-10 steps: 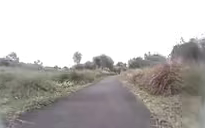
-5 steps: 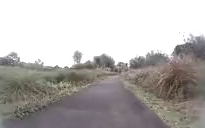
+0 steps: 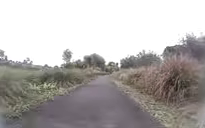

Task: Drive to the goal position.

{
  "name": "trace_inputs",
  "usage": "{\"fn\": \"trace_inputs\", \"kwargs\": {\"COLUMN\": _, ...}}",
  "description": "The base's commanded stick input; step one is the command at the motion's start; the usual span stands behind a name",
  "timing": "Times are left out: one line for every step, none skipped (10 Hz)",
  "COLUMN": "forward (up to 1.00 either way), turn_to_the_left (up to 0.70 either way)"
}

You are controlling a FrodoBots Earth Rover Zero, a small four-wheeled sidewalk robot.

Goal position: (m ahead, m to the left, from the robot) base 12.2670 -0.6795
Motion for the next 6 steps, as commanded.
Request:
{"fn": "trace_inputs", "kwargs": {"forward": 0.85, "turn_to_the_left": 0.0}}
{"fn": "trace_inputs", "kwargs": {"forward": 0.85, "turn_to_the_left": 0.0}}
{"fn": "trace_inputs", "kwargs": {"forward": 0.85, "turn_to_the_left": 0.0}}
{"fn": "trace_inputs", "kwargs": {"forward": 0.85, "turn_to_the_left": 0.0}}
{"fn": "trace_inputs", "kwargs": {"forward": 0.85, "turn_to_the_left": 0.0}}
{"fn": "trace_inputs", "kwargs": {"forward": 0.85, "turn_to_the_left": 0.0}}
